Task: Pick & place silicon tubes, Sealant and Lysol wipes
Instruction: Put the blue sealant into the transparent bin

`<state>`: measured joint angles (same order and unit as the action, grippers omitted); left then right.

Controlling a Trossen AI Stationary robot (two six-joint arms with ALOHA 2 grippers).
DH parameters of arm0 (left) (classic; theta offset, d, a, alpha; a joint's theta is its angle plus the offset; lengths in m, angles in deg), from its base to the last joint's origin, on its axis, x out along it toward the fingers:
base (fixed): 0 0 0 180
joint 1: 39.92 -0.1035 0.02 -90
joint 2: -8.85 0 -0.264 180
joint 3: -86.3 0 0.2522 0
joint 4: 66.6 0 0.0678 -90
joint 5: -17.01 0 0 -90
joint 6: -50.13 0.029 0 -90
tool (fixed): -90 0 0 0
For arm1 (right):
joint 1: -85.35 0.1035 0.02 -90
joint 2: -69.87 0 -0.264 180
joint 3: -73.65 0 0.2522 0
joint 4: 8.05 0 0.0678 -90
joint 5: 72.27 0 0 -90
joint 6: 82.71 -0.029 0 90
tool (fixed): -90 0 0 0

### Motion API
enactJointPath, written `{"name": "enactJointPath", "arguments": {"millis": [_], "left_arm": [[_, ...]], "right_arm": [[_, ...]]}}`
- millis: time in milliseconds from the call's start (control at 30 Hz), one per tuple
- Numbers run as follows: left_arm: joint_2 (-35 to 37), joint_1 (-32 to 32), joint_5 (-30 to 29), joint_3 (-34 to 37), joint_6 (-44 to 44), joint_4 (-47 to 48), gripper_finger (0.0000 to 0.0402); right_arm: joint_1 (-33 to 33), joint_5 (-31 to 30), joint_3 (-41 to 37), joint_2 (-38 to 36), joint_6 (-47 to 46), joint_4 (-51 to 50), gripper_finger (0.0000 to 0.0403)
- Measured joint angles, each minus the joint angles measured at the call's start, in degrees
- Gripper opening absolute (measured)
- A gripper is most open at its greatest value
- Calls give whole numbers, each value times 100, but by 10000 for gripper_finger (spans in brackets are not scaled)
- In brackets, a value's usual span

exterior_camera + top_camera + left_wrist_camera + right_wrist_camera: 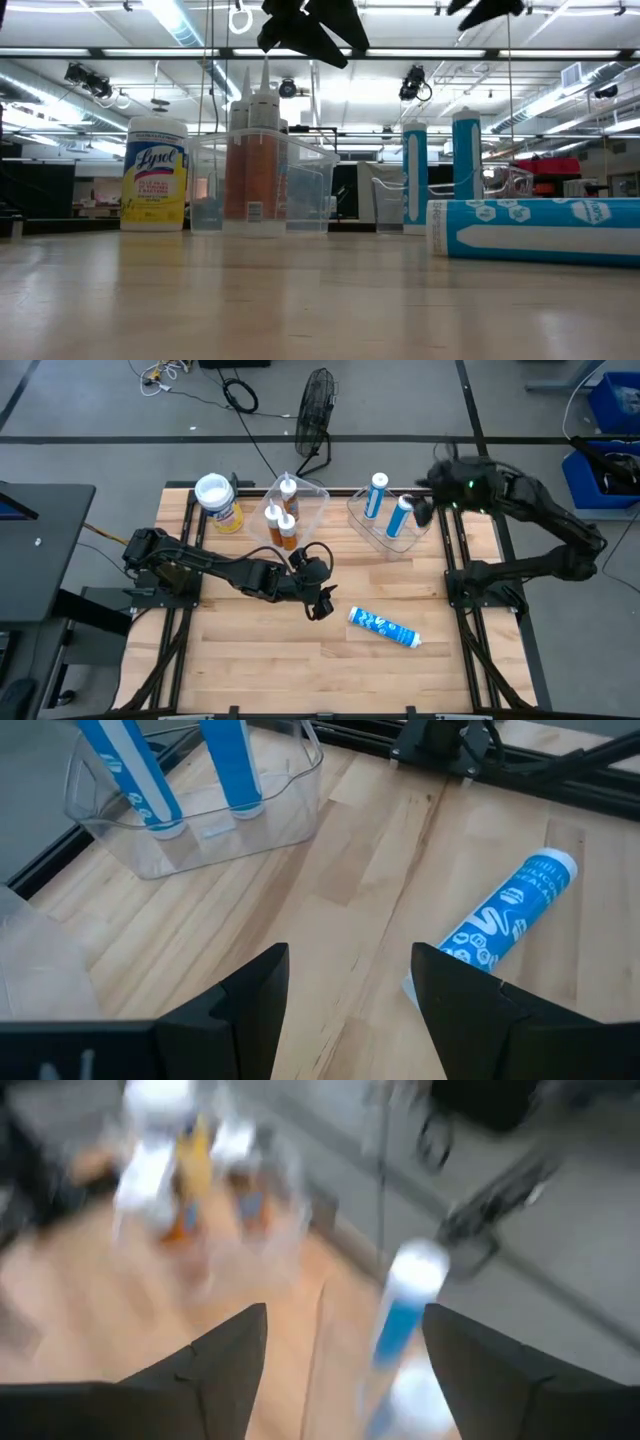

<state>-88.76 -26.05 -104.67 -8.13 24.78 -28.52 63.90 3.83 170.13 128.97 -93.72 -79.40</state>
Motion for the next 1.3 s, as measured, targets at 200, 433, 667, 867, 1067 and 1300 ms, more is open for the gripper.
{"name": "enactJointPath", "arguments": {"millis": [200, 433, 667, 867, 1067, 1300], "left_arm": [[0, 2, 257, 0, 250, -7, 215], [-2, -29, 1104, 0, 530, -7, 216], [-2, -26, 1243, 0, 501, -3, 216], [-2, -20, 1650, 0, 886, -79, 216], [-22, -18, 2251, 0, 2122, -683, 216], [-351, -18, 2454, 0, 3207, -1373, 233]], "right_arm": [[1337, 169, -46, 15, -1361, -1668, 259], [3015, 195, -761, 109, -2981, -1520, 253], [4223, -52, -1620, 377, -4072, -790, 253], [4978, -2, -1888, 914, -4669, -622, 253], [5567, -4, -1888, 1272, -5223, -376, 253], [6125, -201, -1888, 1317, -6156, -368, 253]]}}
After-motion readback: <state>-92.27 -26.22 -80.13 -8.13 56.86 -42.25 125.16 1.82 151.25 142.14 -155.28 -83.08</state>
